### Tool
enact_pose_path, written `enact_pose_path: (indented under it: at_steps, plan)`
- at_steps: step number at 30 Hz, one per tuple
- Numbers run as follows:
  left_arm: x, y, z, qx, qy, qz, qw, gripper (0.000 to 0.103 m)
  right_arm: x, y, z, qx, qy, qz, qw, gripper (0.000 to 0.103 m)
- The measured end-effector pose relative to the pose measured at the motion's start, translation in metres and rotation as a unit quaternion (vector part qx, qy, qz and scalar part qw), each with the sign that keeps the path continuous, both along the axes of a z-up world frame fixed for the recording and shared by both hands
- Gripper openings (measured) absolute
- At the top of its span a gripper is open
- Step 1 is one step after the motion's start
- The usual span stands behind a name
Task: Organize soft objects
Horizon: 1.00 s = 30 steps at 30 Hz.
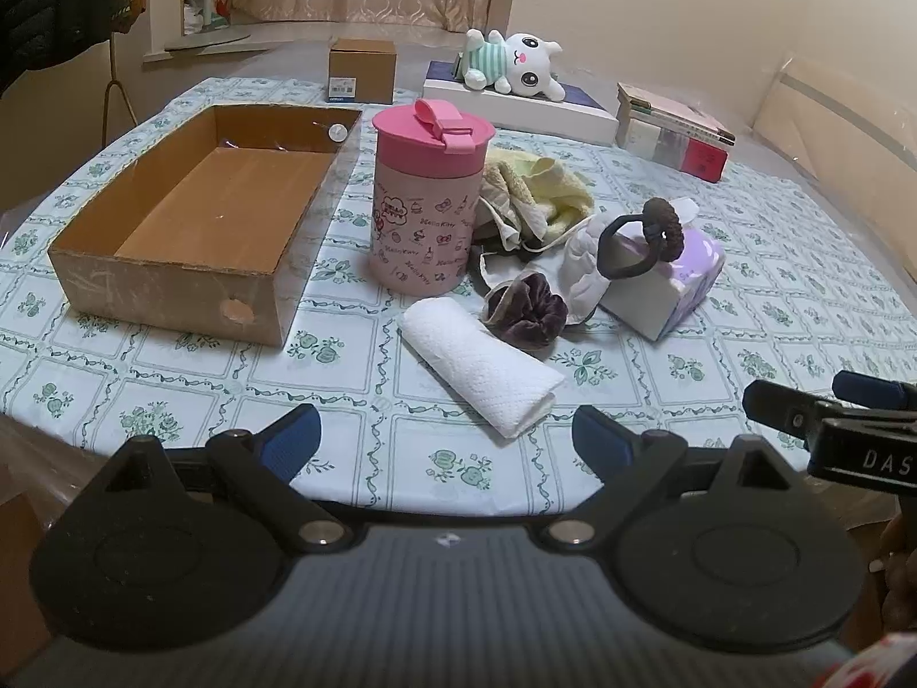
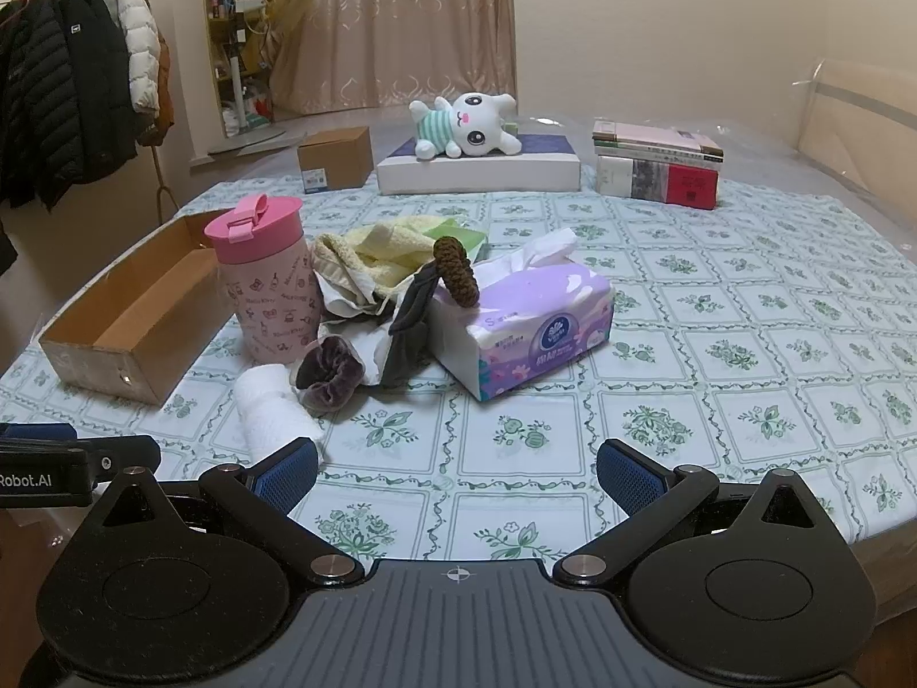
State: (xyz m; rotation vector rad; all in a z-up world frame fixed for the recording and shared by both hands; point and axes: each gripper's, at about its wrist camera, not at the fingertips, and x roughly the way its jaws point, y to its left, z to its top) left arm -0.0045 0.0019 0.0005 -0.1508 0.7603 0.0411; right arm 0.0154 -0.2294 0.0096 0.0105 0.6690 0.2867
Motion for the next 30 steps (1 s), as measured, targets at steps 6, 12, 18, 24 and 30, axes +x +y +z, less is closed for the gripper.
enact_pose_path:
  at_steps: [6,12,18,24,30]
  plan:
    - [0.0005,-0.0011,0.0006,0.0,0.0,0.0,1.0,0.094,-0.0001,0.0002,0.0,0.0,0.0,0.001,1.0,0.103]
    - [0.0004,-0.001,0.0006,0.0,-0.001,0.0,1.0,0.094,-0.0005,0.0003,0.0001,-0.003,-0.003,-0.003,1.0,0.103]
    - [0.0009,-0.0027,0.0018,-0.002,0.0,-0.001,1.0,0.094,0.0,0.0,0.0002,-0.003,-0.003,-0.003,1.0,0.103]
    - [0.001,-0.0034,0.0018,-0.001,0.0,-0.001,1.0,0.094,0.0,0.0002,0.0002,-0.003,-0.003,-0.002,1.0,0.103]
    - [0.0011,-0.0032,0.0015,-0.002,0.0,-0.001,1.0,0.094,0.0007,-0.0004,0.0002,-0.004,-0.002,-0.002,1.0,0.103]
